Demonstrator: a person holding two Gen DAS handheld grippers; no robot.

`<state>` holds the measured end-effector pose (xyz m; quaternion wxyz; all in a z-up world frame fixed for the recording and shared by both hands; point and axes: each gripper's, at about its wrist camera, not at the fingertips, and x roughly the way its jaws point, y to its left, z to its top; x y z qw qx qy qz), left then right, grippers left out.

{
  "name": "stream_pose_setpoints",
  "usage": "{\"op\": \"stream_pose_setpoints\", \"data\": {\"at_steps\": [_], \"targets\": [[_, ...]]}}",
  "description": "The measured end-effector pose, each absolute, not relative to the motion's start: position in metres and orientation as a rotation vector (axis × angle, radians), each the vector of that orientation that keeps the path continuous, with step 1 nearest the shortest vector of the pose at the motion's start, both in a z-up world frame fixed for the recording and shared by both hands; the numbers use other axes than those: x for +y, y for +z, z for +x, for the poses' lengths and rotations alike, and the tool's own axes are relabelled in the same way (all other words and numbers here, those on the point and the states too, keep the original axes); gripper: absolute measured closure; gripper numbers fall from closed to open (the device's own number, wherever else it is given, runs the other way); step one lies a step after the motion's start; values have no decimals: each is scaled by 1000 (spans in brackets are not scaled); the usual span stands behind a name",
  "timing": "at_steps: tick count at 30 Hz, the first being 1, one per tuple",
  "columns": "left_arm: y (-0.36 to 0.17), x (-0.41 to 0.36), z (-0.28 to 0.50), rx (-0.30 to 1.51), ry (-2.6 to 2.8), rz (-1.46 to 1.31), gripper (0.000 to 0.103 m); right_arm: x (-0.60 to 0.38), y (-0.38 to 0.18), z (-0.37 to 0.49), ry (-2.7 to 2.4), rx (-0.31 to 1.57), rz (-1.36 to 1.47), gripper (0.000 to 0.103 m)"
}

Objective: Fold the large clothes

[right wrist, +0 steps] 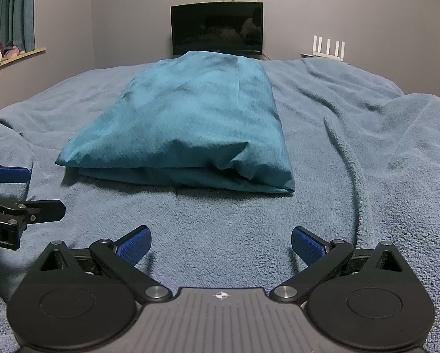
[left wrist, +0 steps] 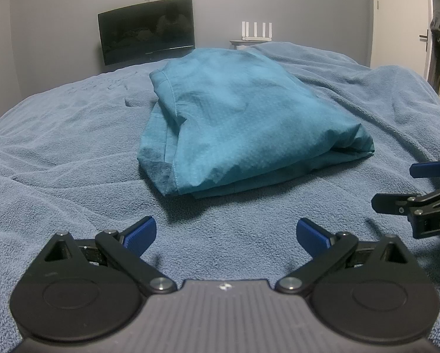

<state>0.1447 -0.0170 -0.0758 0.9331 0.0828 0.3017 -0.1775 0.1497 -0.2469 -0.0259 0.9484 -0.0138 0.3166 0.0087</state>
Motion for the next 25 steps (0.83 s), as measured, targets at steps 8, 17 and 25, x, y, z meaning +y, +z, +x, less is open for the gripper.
{"op": "stream_pose_setpoints", "data": {"at_steps": [8,17,25], "targets": [[-76,-17,145,618,-363,169,1,-247,-26,150,17,645,-28,0],[-76,-17,145,619,-363,169,1,-246,-26,150,16,647,-28,0],[-79,-19,145,632,-387,168,1,-247,-27,150,17,649,-30,0]]}}
